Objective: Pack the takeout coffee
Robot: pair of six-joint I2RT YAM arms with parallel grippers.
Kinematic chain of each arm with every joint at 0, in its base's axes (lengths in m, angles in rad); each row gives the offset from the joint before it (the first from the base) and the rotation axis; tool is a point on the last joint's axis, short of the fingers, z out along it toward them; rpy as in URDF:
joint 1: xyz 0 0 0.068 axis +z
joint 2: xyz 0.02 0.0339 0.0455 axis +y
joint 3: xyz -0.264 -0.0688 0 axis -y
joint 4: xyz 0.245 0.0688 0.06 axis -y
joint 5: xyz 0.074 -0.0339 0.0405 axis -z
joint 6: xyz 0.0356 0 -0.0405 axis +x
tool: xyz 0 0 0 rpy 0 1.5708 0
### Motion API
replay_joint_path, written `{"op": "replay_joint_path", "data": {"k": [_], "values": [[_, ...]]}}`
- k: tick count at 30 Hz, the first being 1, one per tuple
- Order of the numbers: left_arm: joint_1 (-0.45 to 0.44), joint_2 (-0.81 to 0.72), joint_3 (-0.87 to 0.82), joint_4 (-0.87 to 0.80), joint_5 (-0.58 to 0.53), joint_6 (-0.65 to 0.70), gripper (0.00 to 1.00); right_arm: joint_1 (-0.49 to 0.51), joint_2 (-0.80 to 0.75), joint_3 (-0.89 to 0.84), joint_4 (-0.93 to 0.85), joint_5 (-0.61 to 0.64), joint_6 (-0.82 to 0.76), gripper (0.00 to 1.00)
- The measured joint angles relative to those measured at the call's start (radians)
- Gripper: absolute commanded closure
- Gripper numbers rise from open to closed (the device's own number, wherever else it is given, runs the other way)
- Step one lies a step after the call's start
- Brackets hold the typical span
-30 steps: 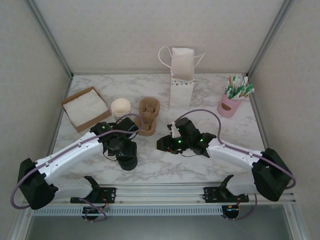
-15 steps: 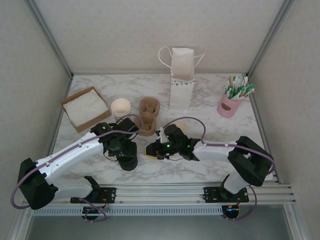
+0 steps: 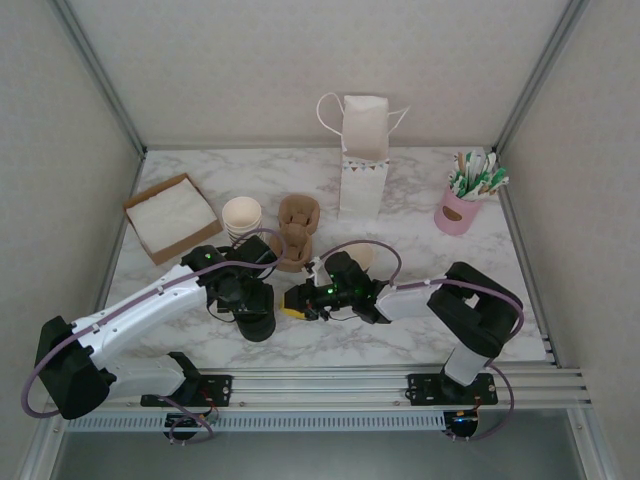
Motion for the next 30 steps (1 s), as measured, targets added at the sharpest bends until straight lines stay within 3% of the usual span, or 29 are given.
{"op": "replay_joint_path", "data": {"k": [30], "values": [[0.018, 0.0, -0.004, 0.006, 0.019, 0.0, 0.37, 0.018, 0.063, 0.001, 0.107, -0.05, 0.05, 0.67]]}}
